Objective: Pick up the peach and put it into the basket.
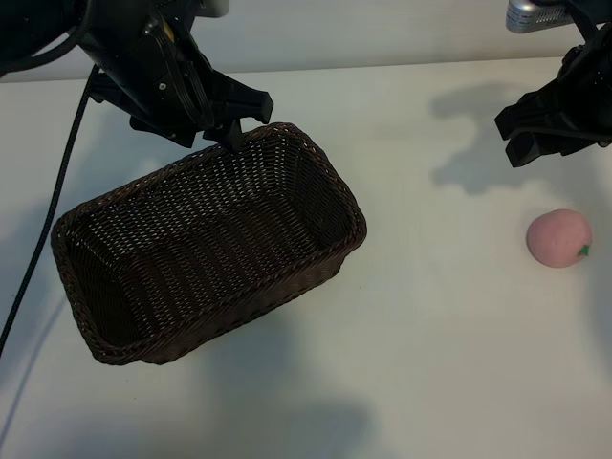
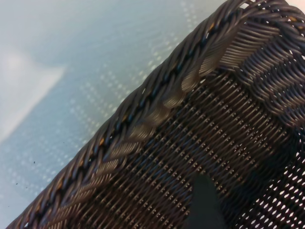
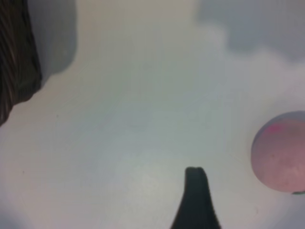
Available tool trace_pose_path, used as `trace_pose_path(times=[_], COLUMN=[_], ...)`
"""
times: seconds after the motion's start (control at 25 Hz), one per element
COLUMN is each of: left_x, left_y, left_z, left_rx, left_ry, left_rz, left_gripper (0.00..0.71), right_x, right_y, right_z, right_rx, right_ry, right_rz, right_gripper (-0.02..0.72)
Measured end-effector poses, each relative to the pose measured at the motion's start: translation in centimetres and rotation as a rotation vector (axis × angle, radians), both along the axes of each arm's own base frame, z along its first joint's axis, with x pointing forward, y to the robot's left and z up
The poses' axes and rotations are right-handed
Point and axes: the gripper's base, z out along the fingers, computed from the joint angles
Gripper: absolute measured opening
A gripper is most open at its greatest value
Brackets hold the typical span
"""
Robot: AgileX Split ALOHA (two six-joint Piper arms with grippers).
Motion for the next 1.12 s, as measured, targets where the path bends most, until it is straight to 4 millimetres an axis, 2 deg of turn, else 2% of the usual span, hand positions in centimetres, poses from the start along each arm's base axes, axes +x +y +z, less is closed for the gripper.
trace_pose_path(times=[1.12], left_x=[0.47], left_y=[-0.17], left_z=[0.23], left_rx=[-0.021], left_ry=[-0.057], left_rz=[0.001], left_gripper=[0.505], right_x=[0.49], right_y=[0.15], right_z=[0.2], right_rx=[0.024], right_ry=[-0.054], right_rz=[-0.017], right_gripper=[0.533])
